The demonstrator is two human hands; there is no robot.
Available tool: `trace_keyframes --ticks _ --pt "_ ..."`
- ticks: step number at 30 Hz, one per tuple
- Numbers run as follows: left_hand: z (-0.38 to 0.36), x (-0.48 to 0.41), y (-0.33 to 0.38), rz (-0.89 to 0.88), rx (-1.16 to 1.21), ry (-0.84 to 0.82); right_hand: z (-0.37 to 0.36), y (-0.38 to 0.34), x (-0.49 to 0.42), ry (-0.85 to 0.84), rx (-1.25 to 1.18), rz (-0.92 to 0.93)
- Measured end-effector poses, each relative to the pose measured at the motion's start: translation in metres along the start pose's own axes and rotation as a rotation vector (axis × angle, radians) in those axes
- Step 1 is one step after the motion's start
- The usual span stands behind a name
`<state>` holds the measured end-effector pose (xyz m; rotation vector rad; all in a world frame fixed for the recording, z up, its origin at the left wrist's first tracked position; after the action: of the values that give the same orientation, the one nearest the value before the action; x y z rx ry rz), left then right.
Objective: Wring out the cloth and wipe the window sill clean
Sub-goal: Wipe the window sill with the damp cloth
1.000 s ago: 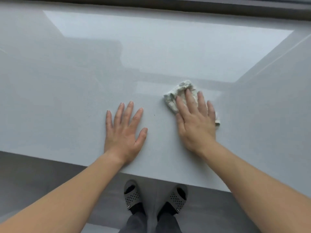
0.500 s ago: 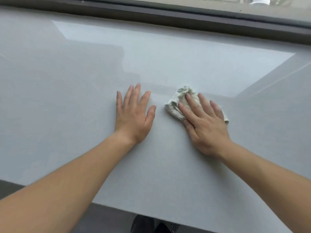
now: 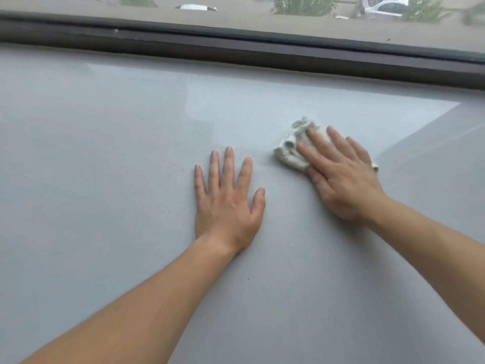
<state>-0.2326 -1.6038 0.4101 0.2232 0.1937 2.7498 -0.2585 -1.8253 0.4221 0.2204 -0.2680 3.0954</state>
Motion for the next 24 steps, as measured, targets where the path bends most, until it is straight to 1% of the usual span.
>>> trace_keyframes --ticks 1,3,4,5,6,7,9,11,12,13,15,16,17,18,20,22,23,24 --pt "0.0 0.001 0.001 -0.001 -0.001 -0.004 0.005 0.015 -0.015 0.02 -0.002 -0.074" --pt "-0.001 0.002 0.001 0.004 -0.001 -0.005 0.012 0.035 -0.043 0.076 -0.074 -0.32" --pt "-0.001 0.002 0.001 0.003 0.0 -0.001 0.013 0.032 -0.052 0.104 -0.112 -0.425" --pt "0.0 0.003 0.002 0.0 0.001 0.003 0.013 0.021 -0.056 0.113 -0.127 -0.471" --pt "0.0 0.004 0.003 -0.004 0.0 0.006 0.009 0.004 -0.055 0.106 -0.117 -0.439" --pt "-0.001 0.005 0.004 -0.008 -0.003 0.006 0.004 -0.015 -0.049 0.094 -0.093 -0.338" --pt "-0.003 0.006 0.004 -0.012 -0.012 0.001 -0.004 -0.04 -0.03 0.052 -0.037 -0.08" --pt "-0.004 0.007 0.004 -0.014 -0.023 0.004 0.0 -0.032 -0.028 0.01 -0.019 0.088" --pt "-0.004 0.008 0.004 -0.016 -0.027 0.007 0.003 -0.019 -0.037 0.006 -0.012 0.107" --pt "-0.004 0.009 0.004 -0.017 -0.03 0.006 0.006 -0.006 -0.049 0.012 -0.013 0.07" --pt "-0.004 0.01 0.006 -0.018 -0.028 0.008 0.012 0.012 -0.077 0.062 -0.066 -0.127" --pt "-0.005 0.01 0.007 -0.015 -0.027 0.01 0.012 0.009 -0.089 0.094 -0.092 -0.233" --pt "-0.005 0.011 0.007 -0.012 -0.031 0.009 0.011 -0.002 -0.098 0.11 -0.098 -0.285" --pt "-0.006 0.012 0.007 -0.013 -0.035 0.007 0.008 -0.017 -0.103 0.108 -0.078 -0.252" --pt "-0.006 0.013 0.008 -0.013 -0.041 0.011 0.004 -0.042 -0.106 0.066 -0.045 -0.036" --pt "-0.007 0.013 0.009 -0.016 -0.042 0.006 0.01 -0.033 -0.105 0.01 -0.039 0.129" --pt "-0.006 0.013 0.009 -0.019 -0.042 0.005 0.014 -0.019 -0.106 0.0 -0.036 0.157" --pt "-0.007 0.013 0.009 -0.021 -0.043 0.006 0.018 0.0 -0.105 -0.002 -0.03 0.143"
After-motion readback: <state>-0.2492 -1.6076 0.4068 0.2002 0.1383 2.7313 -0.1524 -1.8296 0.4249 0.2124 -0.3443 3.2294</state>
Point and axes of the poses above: each hand's wrist, its own x-axis away from the middle knuckle, its own z-axis out of the back of the hand, y = z × x, the point moved 4 cm from there along -x, towards the middle knuckle, and after that the axes turned 2 degrees about z, right-handed, at the moved point
